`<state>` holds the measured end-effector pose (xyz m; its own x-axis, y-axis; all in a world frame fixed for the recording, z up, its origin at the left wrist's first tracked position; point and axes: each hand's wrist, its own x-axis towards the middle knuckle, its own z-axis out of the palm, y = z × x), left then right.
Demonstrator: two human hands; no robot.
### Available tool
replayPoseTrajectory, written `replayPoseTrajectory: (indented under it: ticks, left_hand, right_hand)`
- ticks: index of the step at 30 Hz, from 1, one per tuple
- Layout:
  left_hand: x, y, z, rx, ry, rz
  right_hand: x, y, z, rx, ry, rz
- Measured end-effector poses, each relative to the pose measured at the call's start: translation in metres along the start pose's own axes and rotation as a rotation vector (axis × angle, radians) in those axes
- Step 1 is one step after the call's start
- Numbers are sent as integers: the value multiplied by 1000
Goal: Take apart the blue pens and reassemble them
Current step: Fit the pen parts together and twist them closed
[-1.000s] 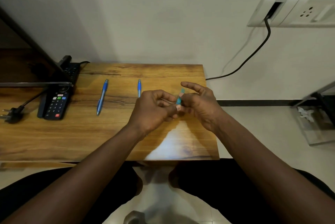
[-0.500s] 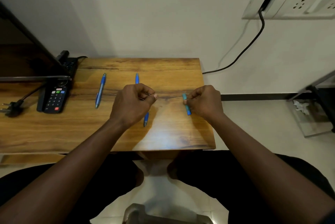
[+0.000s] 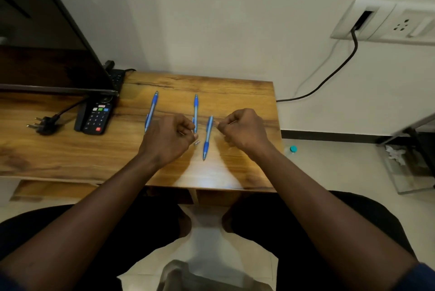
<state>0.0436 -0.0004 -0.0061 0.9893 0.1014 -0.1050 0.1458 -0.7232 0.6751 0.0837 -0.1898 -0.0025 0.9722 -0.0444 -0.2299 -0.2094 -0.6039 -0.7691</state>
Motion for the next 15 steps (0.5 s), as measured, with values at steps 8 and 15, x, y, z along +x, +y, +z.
replayPoseTrajectory:
  ticks: [8,15]
  left_hand:
    - [-17,-18,17,175,9,55]
    - [-18,-19,22,217,21,107]
  right_hand:
    - [8,-13,35,-199,22,-25]
    - [13,-7,53,-327,16,-26]
